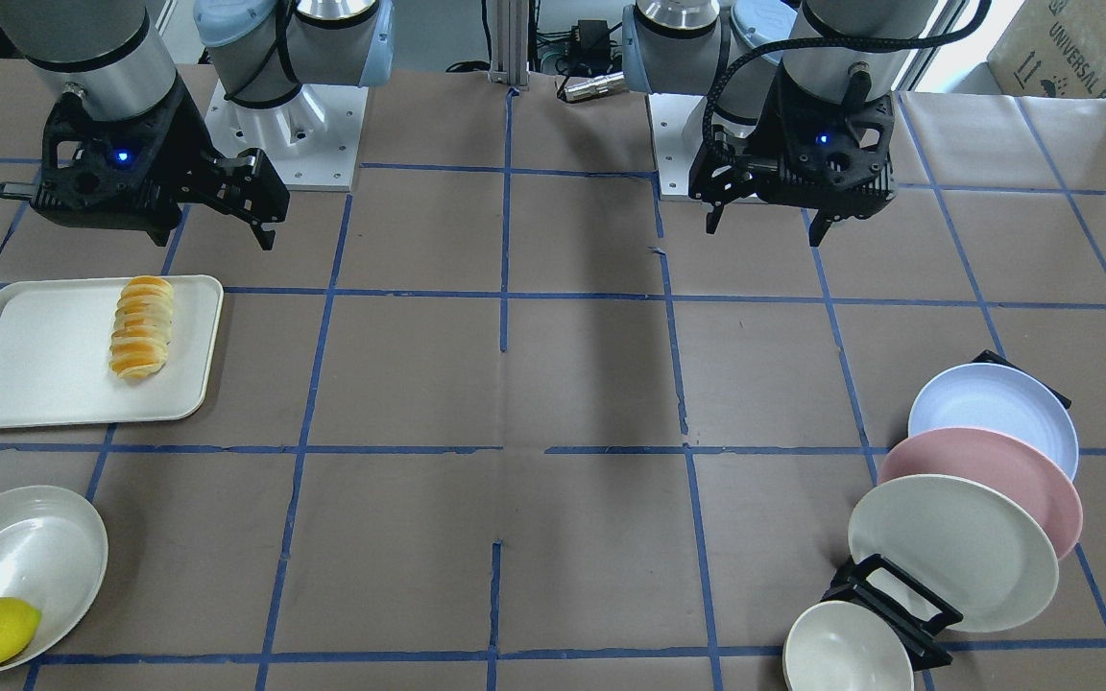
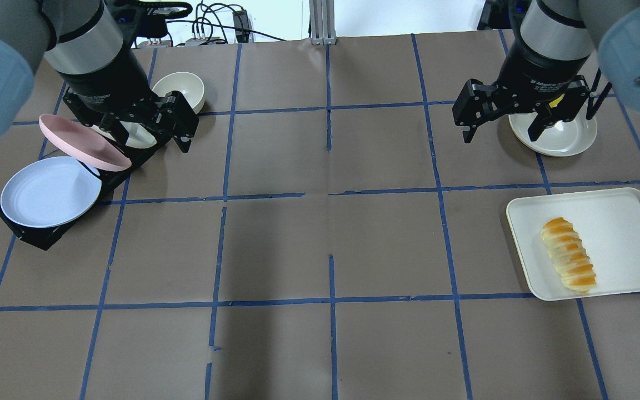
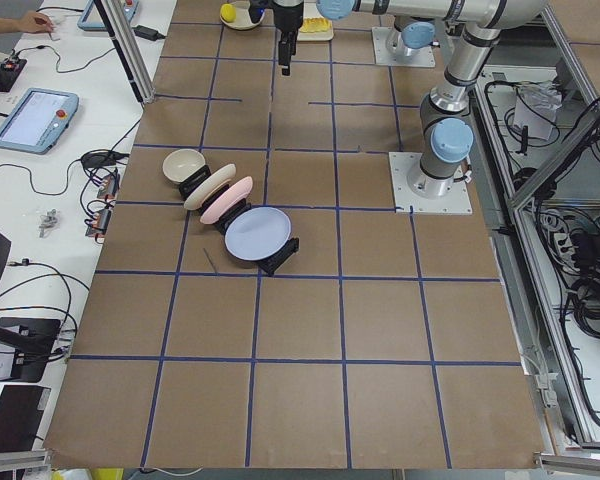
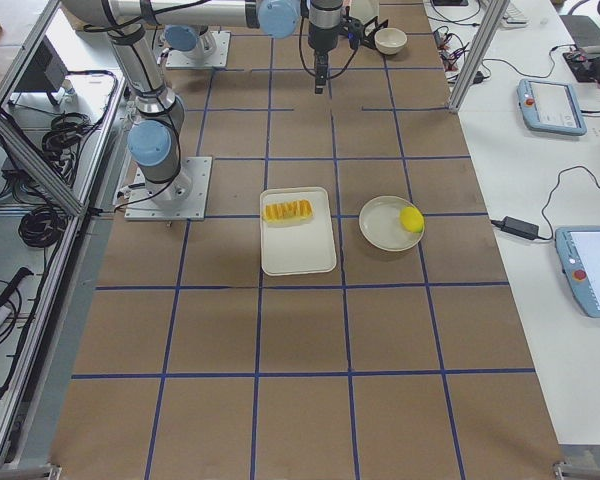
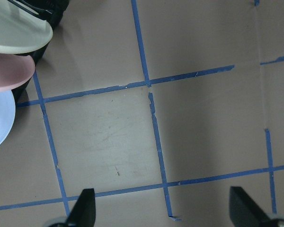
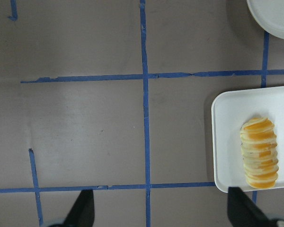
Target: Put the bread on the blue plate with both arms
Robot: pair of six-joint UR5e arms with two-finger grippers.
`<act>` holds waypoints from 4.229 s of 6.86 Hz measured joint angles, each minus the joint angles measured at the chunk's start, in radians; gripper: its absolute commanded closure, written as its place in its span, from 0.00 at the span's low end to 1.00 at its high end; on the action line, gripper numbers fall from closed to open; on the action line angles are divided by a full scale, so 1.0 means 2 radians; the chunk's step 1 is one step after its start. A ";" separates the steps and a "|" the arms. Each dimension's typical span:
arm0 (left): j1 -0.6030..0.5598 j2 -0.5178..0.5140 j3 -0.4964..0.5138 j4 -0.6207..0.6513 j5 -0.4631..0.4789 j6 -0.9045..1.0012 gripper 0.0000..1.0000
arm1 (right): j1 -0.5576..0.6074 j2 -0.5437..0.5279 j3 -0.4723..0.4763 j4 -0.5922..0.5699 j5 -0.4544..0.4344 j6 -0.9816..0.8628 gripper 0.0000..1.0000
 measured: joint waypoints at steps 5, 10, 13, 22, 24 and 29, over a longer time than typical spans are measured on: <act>0.016 -0.001 -0.004 0.000 0.006 0.011 0.00 | 0.000 0.000 0.000 0.000 0.000 0.000 0.00; 0.207 -0.001 -0.005 -0.015 -0.012 0.214 0.00 | 0.000 0.000 0.000 -0.001 0.000 0.003 0.00; 0.304 -0.024 -0.003 -0.019 -0.036 0.310 0.00 | 0.000 0.001 0.000 0.002 0.001 0.002 0.04; 0.382 -0.320 0.191 -0.013 -0.077 0.404 0.00 | -0.226 0.015 0.306 -0.333 0.002 -0.388 0.07; 0.380 -0.361 0.215 -0.013 -0.078 0.405 0.01 | -0.263 0.041 0.315 -0.342 0.002 -0.390 0.08; 0.373 -0.389 0.203 -0.012 -0.076 0.407 0.35 | -0.288 0.076 0.326 -0.346 0.004 -0.385 0.21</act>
